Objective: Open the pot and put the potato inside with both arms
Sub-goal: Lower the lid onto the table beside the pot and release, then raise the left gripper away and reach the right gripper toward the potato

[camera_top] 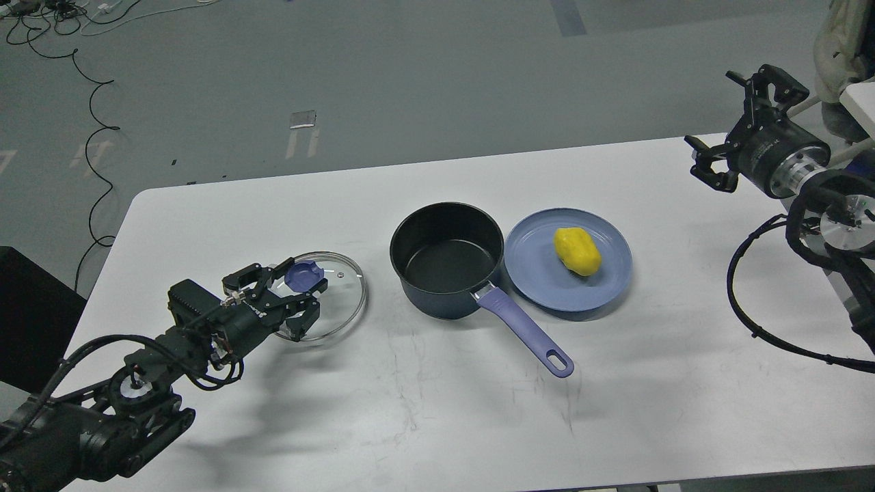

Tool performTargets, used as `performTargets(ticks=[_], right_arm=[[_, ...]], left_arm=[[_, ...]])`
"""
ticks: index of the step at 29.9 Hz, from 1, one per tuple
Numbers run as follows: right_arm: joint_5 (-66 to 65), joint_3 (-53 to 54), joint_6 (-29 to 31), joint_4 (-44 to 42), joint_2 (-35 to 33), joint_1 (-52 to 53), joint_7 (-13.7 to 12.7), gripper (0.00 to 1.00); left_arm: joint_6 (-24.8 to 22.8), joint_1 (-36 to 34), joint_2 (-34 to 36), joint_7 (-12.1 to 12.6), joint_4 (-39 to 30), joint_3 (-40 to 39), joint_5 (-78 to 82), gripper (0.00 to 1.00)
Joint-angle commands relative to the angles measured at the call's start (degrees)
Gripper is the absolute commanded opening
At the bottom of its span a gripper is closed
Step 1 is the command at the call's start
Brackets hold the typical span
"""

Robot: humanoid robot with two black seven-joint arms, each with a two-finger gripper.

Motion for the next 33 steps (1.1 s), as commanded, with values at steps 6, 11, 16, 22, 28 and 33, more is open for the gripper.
performTargets(ticks=[6,11,16,22,28,33], right_arm=[[-0.1,-0.1,0.0,-0.1,-0.5,-0.1,0.0,1.00],[-0.3,-0.5,0.1,-0.1,-0.6,-0.1,-0.1,1.00],[-0.3,-3.3,0.0,-0.2,-2.4,0.0,-0.1,1.00],[-0.3,-3.8,0.3,-0.2,-3.8,1.3,-0.1,1.00],[-1.1,-11.4,0.3,-0.6,-5.3,6.5,0.0,1.00],[-9.9,-21.3,1.7,0.5,-7.0,10.6,2.1,1.00]], left_arm=[[0.0,0.0,-0.1,0.0,0.0,0.1,0.2,0.62],[0.0,0.0,-0.8,0.0,-0.1,0.1,0.1,0.87],[0.0,0.0,-2.6,-0.4,-0.7,0.0,-1.3,0.97],[0.0,-0.9,-1.9,-1.5,-3.2,-0.2,-11.5,0.98],[0.0,-4.4,4.0,-3.0,-12.4,-0.2,-28.1,0.98],[-1.8,-8.9,5.6,-3.2,-14.3,-1.1,-41.4,0.98]])
